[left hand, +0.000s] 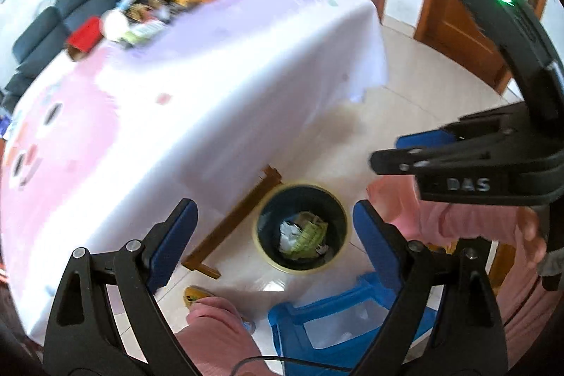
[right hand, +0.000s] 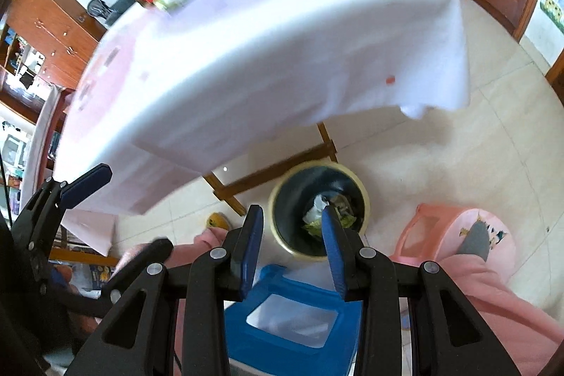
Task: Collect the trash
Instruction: 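Raise both tools back over the table toward the yellow-black packets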
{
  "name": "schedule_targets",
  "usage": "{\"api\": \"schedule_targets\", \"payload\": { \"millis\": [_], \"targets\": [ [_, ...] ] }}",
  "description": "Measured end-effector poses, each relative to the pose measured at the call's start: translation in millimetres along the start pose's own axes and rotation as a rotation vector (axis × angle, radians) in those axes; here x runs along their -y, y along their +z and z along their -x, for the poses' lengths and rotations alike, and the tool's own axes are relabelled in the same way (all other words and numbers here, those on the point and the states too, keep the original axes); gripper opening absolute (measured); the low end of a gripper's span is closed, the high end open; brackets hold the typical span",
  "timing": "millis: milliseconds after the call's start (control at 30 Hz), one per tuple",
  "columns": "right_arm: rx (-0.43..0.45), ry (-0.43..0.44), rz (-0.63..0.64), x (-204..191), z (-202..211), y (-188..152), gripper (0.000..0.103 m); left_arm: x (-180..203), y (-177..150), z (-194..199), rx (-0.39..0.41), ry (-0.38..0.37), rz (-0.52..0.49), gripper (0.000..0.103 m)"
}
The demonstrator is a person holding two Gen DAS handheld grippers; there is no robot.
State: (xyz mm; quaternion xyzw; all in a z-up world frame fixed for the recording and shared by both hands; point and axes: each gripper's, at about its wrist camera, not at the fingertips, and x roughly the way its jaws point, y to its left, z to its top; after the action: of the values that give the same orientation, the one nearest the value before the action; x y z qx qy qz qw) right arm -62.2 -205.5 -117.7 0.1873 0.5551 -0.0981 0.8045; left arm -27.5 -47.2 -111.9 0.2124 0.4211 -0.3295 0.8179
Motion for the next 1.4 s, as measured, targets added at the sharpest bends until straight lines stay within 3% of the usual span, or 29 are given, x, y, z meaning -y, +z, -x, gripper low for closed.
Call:
{"api": "schedule_targets", "payload": {
  "millis": [333, 600, 933, 1400],
  "targets": [
    [0.198, 0.009, 0.14, -70, 112, 49, 0.035, -54, 26, 75, 0.074, 0.098, 0.133, 0.088],
    [0.289, 0.009, 0.244, -121, 159, 85, 0.039, -95, 62, 117, 0.129, 0.11, 0.236, 0.088],
    [0.317, 0.006, 0.293, -147, 150, 123, 0.041, -132, 100, 131, 0.144, 0.14, 0.302, 0.088],
    [0.293, 0.002, 0.287, -139, 98, 193, 0.045, -178, 138, 77, 0.083, 0.139, 0.359, 0.088]
  ]
}}
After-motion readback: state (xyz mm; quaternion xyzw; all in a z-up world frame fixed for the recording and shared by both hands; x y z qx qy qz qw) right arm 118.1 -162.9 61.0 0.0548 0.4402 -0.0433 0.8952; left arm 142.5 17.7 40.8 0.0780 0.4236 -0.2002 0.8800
